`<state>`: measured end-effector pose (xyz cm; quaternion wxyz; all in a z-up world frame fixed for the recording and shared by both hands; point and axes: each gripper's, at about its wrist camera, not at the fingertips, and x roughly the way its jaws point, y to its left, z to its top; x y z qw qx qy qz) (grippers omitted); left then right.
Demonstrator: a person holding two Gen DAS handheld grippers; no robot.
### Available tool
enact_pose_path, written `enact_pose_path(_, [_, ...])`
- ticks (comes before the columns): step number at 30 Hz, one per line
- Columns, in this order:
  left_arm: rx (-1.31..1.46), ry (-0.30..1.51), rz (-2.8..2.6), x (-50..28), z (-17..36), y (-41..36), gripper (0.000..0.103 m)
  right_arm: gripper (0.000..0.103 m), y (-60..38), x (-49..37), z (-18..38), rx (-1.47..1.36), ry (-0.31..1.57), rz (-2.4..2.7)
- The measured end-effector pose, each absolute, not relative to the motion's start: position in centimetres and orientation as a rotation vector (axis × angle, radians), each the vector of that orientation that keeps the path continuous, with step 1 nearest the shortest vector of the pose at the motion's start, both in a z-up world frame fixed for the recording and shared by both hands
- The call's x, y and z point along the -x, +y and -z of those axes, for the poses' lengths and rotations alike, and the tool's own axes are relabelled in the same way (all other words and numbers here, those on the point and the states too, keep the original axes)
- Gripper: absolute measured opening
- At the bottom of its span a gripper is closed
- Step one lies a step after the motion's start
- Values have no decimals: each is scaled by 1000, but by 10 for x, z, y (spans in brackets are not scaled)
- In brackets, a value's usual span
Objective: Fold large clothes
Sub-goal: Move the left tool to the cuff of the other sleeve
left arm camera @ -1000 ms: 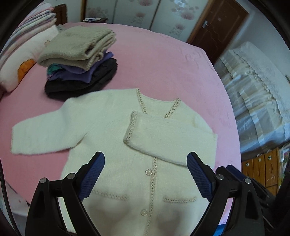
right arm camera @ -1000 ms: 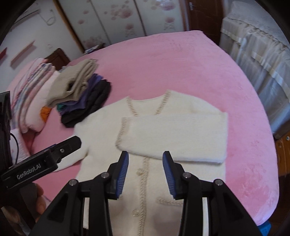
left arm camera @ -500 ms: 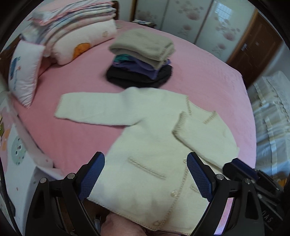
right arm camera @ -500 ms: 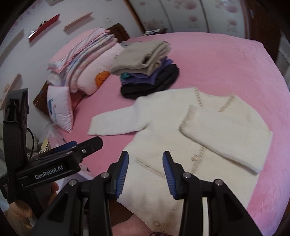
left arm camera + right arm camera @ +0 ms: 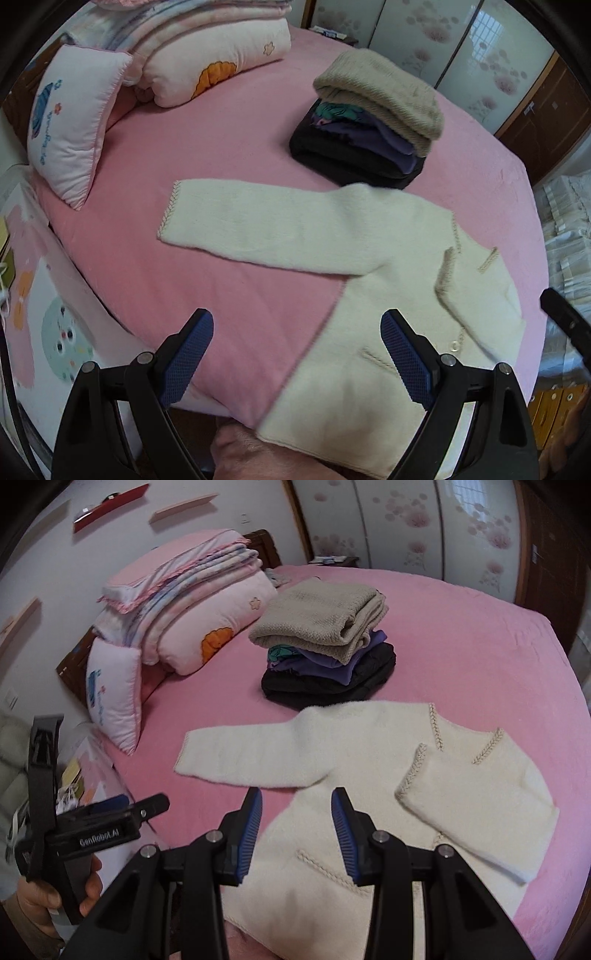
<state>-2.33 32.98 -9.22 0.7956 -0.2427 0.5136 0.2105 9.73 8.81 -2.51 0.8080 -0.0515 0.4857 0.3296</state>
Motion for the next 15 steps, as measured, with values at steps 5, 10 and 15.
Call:
enact_pose_path(5, [543,1168,-406,7,132,409,91,39,152,-110,56,117,1102,-588])
enact_pose_path(10, [507,1226,-387,-10,176,475,91,39,213,-118,96,123,1192,-528])
enact_pose_path(15, [502,1258,-429,-25,225,541,91,39,266,-121,137,176,1274,-506])
